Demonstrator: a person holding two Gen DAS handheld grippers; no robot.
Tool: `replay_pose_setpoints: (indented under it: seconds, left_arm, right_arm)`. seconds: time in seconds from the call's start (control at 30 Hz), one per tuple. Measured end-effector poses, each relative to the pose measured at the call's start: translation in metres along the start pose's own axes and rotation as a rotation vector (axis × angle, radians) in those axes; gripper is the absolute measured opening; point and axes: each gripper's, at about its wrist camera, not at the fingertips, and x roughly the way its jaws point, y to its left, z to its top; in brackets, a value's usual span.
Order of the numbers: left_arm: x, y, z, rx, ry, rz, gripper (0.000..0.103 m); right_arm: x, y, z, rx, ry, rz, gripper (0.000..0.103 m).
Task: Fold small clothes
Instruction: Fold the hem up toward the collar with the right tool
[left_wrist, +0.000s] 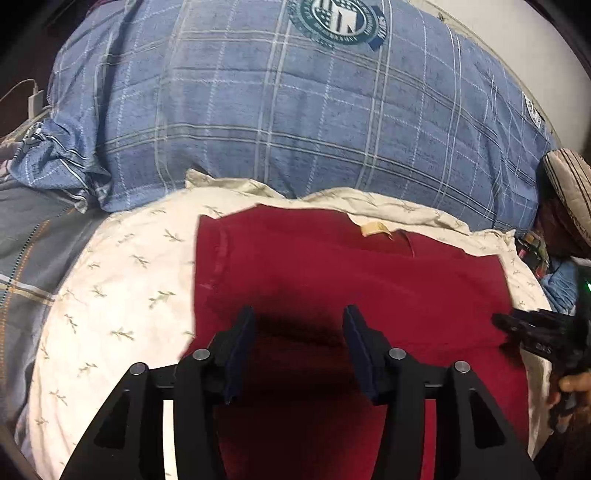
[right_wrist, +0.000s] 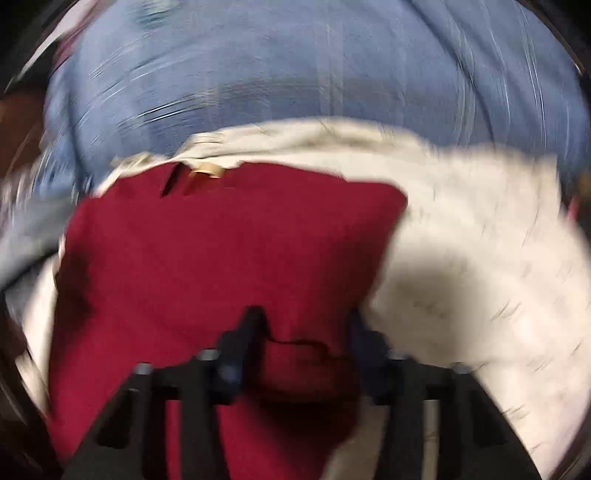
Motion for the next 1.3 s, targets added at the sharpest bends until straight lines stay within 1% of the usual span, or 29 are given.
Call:
replay_pose_setpoints:
  seconds: [0.03,0.07,0.1,0.2,0.23,0.27,0.3,0.33,0.37,0.4,0.43,0.47,0.5,0.53,0.57,0.6,0.63,0.67,0.77,0.83,0.9,0.93,0.97,1.03,1.1,1.13,1.2,1.3]
  left_arm:
    - [0.000,0.003,0.000,-0.003,-0.010,0.008,0.056]
    - [0.001,0.006,0.000,-0.014,-0.017,0.016,0.057]
    - [0.005,0.009,0.000,-0.032,-0.012,0.018,0.057]
    - [0.013,0.013,-0.002,-0.078,0.027,0.000,0.057]
    - [0.013,0.013,-0.003,-0.075,0.027,-0.001,0.057]
    - [0.013,0.012,-0.003,-0.059,0.021,0.007,0.057]
    - [0.013,0.010,-0.003,-0.044,0.016,0.018,0.057]
    - [0.013,0.009,-0.003,-0.032,0.013,0.031,0.057]
    - [0.014,0.010,-0.003,-0.031,0.016,0.035,0.057]
    - [0.016,0.011,-0.003,-0.035,0.023,0.034,0.057]
    - [0.020,0.012,-0.003,-0.044,0.035,0.034,0.057]
    - [0.022,0.012,-0.002,-0.050,0.042,0.040,0.057]
    - [0.024,0.012,-0.002,-0.052,0.047,0.046,0.057]
    - [0.025,0.012,-0.002,-0.049,0.048,0.051,0.057]
    - [0.027,0.011,-0.002,-0.042,0.050,0.057,0.057]
    - [0.030,0.011,-0.002,-0.036,0.056,0.064,0.057]
    - [0.032,0.010,-0.002,-0.033,0.065,0.074,0.057]
    - [0.033,0.010,-0.002,-0.033,0.067,0.080,0.057]
    - [0.029,0.008,0.000,-0.034,0.046,0.081,0.057]
    - [0.028,0.007,0.000,-0.032,0.041,0.094,0.058]
    - [0.034,0.006,-0.002,-0.026,0.064,0.109,0.059]
    - [0.038,0.004,-0.003,-0.015,0.076,0.121,0.060]
    - [0.042,0.002,-0.004,0.001,0.085,0.131,0.061]
    - [0.047,-0.002,-0.006,0.029,0.095,0.156,0.061]
    - [0.043,-0.006,-0.006,0.047,0.089,0.166,0.061]
    - [0.039,-0.008,-0.006,0.052,0.085,0.166,0.061]
    - [0.028,-0.008,-0.006,0.046,0.075,0.162,0.061]
    - [0.010,-0.006,-0.010,0.036,0.061,0.168,0.061]
  right_arm:
    - [-0.003,-0.004,-0.003,-0.004,0.001,-0.021,0.021]
    - [-0.001,-0.010,-0.009,-0.008,0.001,-0.067,0.021]
    - [0.001,-0.015,-0.011,-0.002,0.000,-0.075,0.021]
    - [-0.007,-0.022,-0.007,0.070,-0.019,-0.020,0.021]
    - [-0.011,-0.027,-0.002,0.093,-0.037,-0.003,0.024]
    - [-0.015,-0.031,0.002,0.126,-0.062,0.010,0.034]
    - [-0.018,-0.036,0.006,0.168,-0.085,0.032,0.046]
    - [-0.017,-0.041,0.010,0.223,-0.108,0.076,0.077]
    - [-0.013,-0.044,0.011,0.267,-0.112,0.113,0.086]
    - [-0.006,-0.047,0.015,0.285,-0.092,0.135,0.084]
    - [0.004,-0.044,0.017,0.274,-0.039,0.140,0.071]
    - [0.010,-0.037,0.019,0.243,-0.005,0.113,0.030]
    - [0.014,-0.030,0.019,0.189,0.004,0.057,0.025]
    - [0.010,-0.028,0.017,0.168,-0.023,0.030,0.027]
    - [0.009,-0.029,0.017,0.161,-0.027,-0.012,0.028]
    - [0.009,-0.032,0.017,0.172,-0.020,-0.022,0.030]
    - [0.006,-0.034,0.017,0.191,-0.018,-0.022,0.034]
    - [0.000,-0.034,0.016,0.199,-0.024,-0.017,0.034]
    - [-0.024,-0.019,0.013,0.153,-0.072,0.008,0.036]
    - [-0.033,-0.009,0.007,0.116,-0.080,0.026,0.037]
    - [-0.027,0.006,0.001,0.074,-0.056,0.056,0.035]
    - [-0.022,0.008,0.000,0.062,-0.039,0.049,0.034]
    - [-0.011,0.009,-0.004,0.052,-0.010,0.020,0.032]
    - [-0.005,0.007,-0.008,0.073,-0.017,0.022,0.032]
    - [-0.013,0.009,-0.007,0.086,-0.012,0.020,0.032]
    - [-0.019,0.010,-0.007,0.089,-0.017,0.029,0.036]
    - [-0.030,0.012,-0.009,0.087,-0.026,0.043,0.036]
    - [-0.046,0.013,-0.020,0.094,-0.032,0.061,0.043]
